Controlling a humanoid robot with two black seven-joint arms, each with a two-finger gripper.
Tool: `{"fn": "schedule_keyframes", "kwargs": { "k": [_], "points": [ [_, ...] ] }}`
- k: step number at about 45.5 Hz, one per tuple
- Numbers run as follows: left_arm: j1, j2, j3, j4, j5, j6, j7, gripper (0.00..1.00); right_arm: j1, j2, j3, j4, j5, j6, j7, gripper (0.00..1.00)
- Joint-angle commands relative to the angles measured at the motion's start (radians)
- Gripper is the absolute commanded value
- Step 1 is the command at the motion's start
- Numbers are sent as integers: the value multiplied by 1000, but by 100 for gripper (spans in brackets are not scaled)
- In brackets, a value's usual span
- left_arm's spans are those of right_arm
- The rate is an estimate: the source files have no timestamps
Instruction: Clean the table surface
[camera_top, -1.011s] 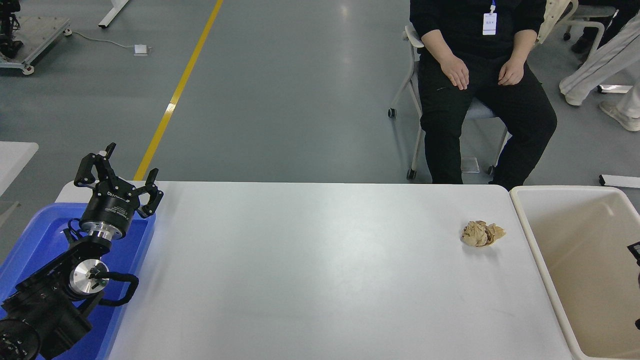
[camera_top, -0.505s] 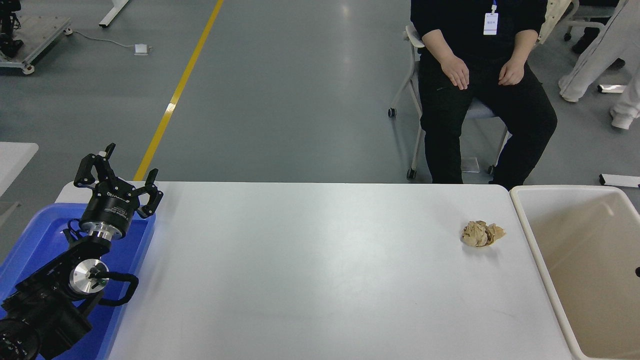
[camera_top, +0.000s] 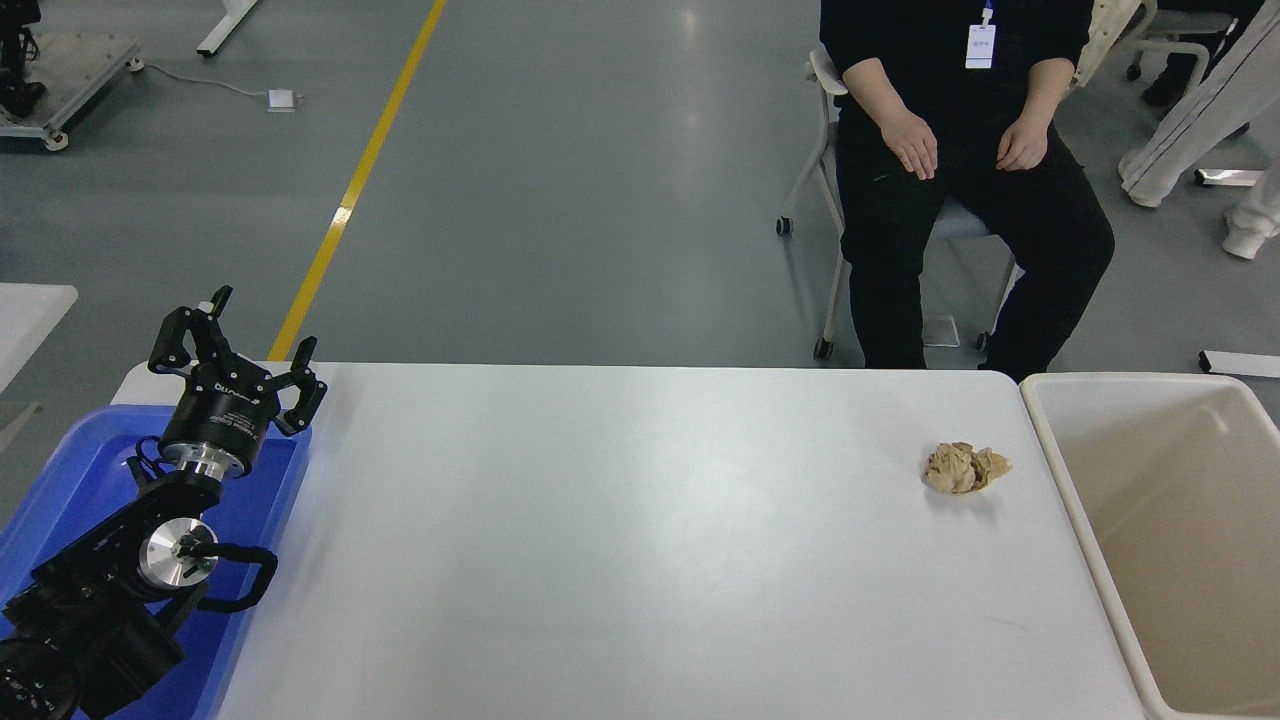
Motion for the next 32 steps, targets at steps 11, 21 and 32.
{"fn": "schedule_keyframes", "kwargs": {
  "k": [11,21,32],
  "points": [
    [0,0,0,0,0,0,0,100,-126,92,388,161,43,175,2,98],
    [0,0,0,0,-1,0,0,100,-261,198,446,158,45,186,57,98],
    [0,0,0,0,0,0,0,100,-385,294,506,158,46,187,71,98]
  ]
}}
